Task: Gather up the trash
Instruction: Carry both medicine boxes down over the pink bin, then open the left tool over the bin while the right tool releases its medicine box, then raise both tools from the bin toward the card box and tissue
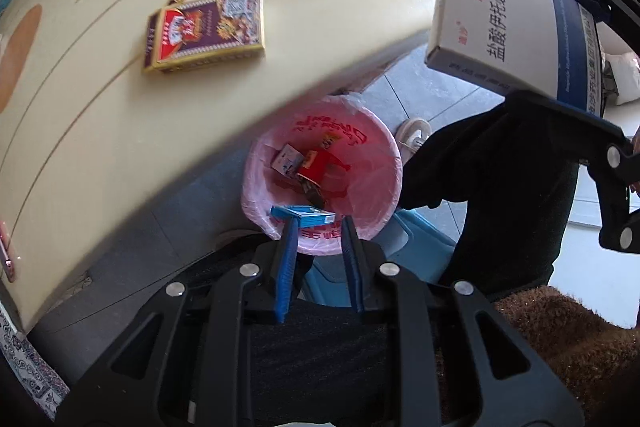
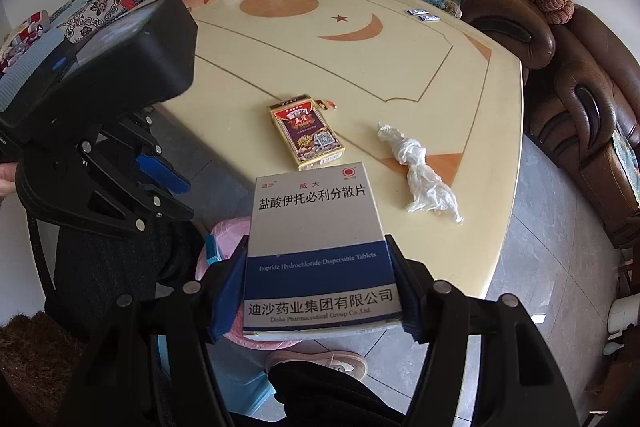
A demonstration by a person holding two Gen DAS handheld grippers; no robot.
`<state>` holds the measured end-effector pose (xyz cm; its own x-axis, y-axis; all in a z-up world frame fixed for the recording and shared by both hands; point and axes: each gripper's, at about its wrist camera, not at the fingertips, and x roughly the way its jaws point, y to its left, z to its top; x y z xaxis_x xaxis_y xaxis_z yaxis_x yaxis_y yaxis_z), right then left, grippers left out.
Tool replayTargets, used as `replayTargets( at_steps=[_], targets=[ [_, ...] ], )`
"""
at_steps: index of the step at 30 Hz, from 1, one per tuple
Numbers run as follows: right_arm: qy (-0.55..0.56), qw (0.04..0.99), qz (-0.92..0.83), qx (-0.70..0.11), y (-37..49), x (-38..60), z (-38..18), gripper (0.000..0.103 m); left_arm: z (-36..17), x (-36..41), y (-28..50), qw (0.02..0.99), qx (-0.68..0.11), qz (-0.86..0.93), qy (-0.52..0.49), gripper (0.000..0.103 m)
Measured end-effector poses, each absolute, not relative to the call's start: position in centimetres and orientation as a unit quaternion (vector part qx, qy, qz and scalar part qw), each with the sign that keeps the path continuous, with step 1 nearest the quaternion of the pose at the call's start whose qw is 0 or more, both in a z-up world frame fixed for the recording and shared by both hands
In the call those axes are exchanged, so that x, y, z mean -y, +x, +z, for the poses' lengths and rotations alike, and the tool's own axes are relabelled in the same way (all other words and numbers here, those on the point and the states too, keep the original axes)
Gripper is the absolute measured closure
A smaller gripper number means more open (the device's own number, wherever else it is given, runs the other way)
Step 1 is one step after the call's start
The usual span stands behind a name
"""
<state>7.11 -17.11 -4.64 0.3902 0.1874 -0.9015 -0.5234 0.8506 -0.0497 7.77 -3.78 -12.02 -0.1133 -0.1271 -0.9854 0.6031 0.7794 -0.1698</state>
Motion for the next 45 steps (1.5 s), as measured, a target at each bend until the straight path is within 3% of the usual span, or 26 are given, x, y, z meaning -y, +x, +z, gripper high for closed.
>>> replayTargets(
  at_steps=[15,17,18,20,21,25,31,45],
  targets=[
    [-0.130,0.751,0.227,-0.607,5.5,13.8,-24.7,0.041,-24.6,1.8,4.4,0.604,-0.734,-0.280,0.136,0.080],
    [-0.138,0.741,0.223,-0.618,5.6,13.5,-26.1,0.039,-25.4,1.8,4.2,0.598,-0.739,-0.275,0.141,0.080],
    [-0.145,0.738,0.221,-0.621,5.6,13.3,-26.4,0.033,-25.7,1.7,4.2,0.596,-0.741,-0.274,0.142,0.079],
    [-0.148,0.739,0.222,-0.618,5.6,13.3,-26.4,0.025,-25.9,1.6,4.3,0.597,-0.742,-0.271,0.142,0.067],
    [-0.148,0.739,0.224,-0.618,5.6,13.2,-26.3,0.020,-26.0,1.5,4.4,0.599,-0.741,-0.271,0.139,0.056],
    [-0.145,0.742,0.227,-0.614,5.5,13.4,-25.7,0.018,-25.4,1.2,4.8,0.605,-0.737,-0.273,0.127,0.044],
    [-0.131,0.746,0.241,-0.606,5.3,13.6,-23.1,0.018,-23.4,1.6,4.3,0.625,-0.714,-0.277,0.149,0.037],
    [-0.128,0.764,0.250,-0.581,4.9,14.7,-15.2,0.018,-17.2,1.7,4.2,0.657,-0.684,-0.272,0.164,0.036]
  ],
)
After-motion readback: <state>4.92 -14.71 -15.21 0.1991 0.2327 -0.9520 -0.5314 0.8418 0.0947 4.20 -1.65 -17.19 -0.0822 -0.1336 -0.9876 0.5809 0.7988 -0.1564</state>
